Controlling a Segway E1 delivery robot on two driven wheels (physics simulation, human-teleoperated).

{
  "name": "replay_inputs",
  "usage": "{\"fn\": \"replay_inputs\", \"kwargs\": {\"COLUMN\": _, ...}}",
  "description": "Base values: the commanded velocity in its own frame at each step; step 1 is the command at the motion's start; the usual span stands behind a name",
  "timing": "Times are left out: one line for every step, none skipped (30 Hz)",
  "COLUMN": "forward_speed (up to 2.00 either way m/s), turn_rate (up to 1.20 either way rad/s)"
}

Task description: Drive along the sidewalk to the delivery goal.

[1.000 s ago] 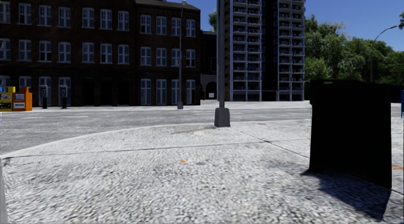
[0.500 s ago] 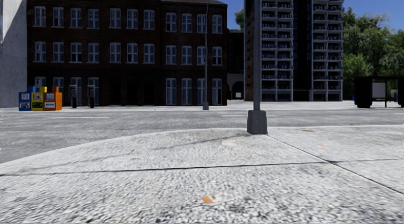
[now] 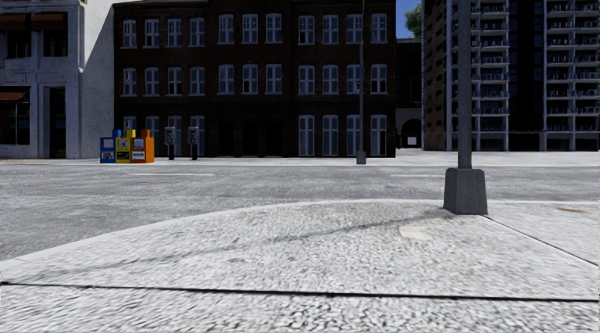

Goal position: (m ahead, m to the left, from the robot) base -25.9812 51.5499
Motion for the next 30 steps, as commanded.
{"fn": "replay_inputs", "kwargs": {"forward_speed": 1.24, "turn_rate": 0.57}}
{"fn": "replay_inputs", "kwargs": {"forward_speed": 1.24, "turn_rate": 0.57}}
{"fn": "replay_inputs", "kwargs": {"forward_speed": 1.24, "turn_rate": 0.57}}
{"fn": "replay_inputs", "kwargs": {"forward_speed": 1.24, "turn_rate": 0.58}}
{"fn": "replay_inputs", "kwargs": {"forward_speed": 1.24, "turn_rate": 0.58}}
{"fn": "replay_inputs", "kwargs": {"forward_speed": 1.24, "turn_rate": 0.58}}
{"fn": "replay_inputs", "kwargs": {"forward_speed": 1.24, "turn_rate": 0.58}}
{"fn": "replay_inputs", "kwargs": {"forward_speed": 1.24, "turn_rate": 0.58}}
{"fn": "replay_inputs", "kwargs": {"forward_speed": 1.24, "turn_rate": 0.58}}
{"fn": "replay_inputs", "kwargs": {"forward_speed": 1.24, "turn_rate": 0.58}}
{"fn": "replay_inputs", "kwargs": {"forward_speed": 1.24, "turn_rate": 0.58}}
{"fn": "replay_inputs", "kwargs": {"forward_speed": 1.24, "turn_rate": 0.58}}
{"fn": "replay_inputs", "kwargs": {"forward_speed": 1.24, "turn_rate": 0.58}}
{"fn": "replay_inputs", "kwargs": {"forward_speed": 1.24, "turn_rate": 0.58}}
{"fn": "replay_inputs", "kwargs": {"forward_speed": 1.24, "turn_rate": 0.58}}
{"fn": "replay_inputs", "kwargs": {"forward_speed": 1.24, "turn_rate": 0.58}}
{"fn": "replay_inputs", "kwargs": {"forward_speed": 1.25, "turn_rate": 0.58}}
{"fn": "replay_inputs", "kwargs": {"forward_speed": 1.25, "turn_rate": 0.58}}
{"fn": "replay_inputs", "kwargs": {"forward_speed": 1.25, "turn_rate": 0.58}}
{"fn": "replay_inputs", "kwargs": {"forward_speed": 1.25, "turn_rate": 0.58}}
{"fn": "replay_inputs", "kwargs": {"forward_speed": 1.25, "turn_rate": 0.63}}
{"fn": "replay_inputs", "kwargs": {"forward_speed": 1.25, "turn_rate": 0.66}}
{"fn": "replay_inputs", "kwargs": {"forward_speed": 1.25, "turn_rate": 0.67}}
{"fn": "replay_inputs", "kwargs": {"forward_speed": 1.25, "turn_rate": 0.67}}
{"fn": "replay_inputs", "kwargs": {"forward_speed": 1.25, "turn_rate": 0.67}}
{"fn": "replay_inputs", "kwargs": {"forward_speed": 1.25, "turn_rate": 0.68}}
{"fn": "replay_inputs", "kwargs": {"forward_speed": 1.25, "turn_rate": 0.71}}
{"fn": "replay_inputs", "kwargs": {"forward_speed": 1.25, "turn_rate": 0.71}}
{"fn": "replay_inputs", "kwargs": {"forward_speed": 1.25, "turn_rate": 0.74}}
{"fn": "replay_inputs", "kwargs": {"forward_speed": 1.25, "turn_rate": 0.8}}
